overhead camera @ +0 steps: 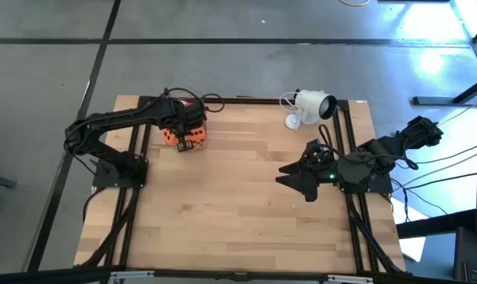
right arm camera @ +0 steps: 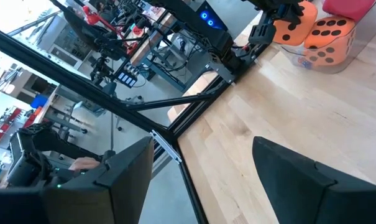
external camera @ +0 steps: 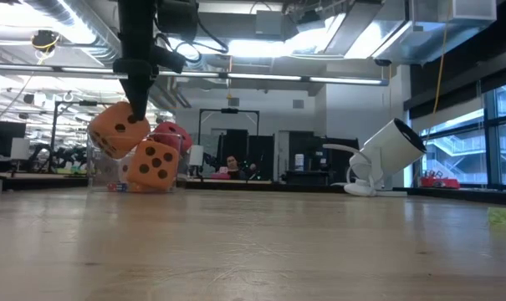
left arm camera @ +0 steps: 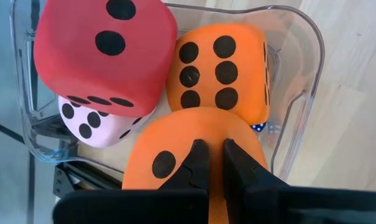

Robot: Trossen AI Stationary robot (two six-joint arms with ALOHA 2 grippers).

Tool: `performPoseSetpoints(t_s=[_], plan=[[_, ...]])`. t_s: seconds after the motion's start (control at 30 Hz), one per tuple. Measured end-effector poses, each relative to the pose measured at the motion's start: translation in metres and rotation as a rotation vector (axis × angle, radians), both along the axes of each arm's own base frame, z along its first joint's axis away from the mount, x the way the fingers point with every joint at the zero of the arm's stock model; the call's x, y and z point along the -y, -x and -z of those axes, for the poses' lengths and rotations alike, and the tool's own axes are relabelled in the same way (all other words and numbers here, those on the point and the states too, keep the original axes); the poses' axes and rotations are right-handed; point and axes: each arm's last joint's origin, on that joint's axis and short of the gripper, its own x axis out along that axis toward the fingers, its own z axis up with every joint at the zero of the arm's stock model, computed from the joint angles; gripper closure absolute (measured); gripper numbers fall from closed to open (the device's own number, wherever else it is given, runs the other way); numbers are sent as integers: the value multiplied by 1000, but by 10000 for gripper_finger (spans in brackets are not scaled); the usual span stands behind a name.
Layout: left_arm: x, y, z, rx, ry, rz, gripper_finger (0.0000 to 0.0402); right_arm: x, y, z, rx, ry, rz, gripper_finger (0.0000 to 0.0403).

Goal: Pick & Place Dice
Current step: Put the large orange dice into the transparent bin

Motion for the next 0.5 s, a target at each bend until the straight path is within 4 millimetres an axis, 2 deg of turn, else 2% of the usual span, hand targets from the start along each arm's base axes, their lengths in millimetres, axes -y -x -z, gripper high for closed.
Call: performPoseSetpoints(t_s=[0.5], plan=[[-7,-4,8,12,75,-11,400,-1,-1,-3,33,-14,2,129]])
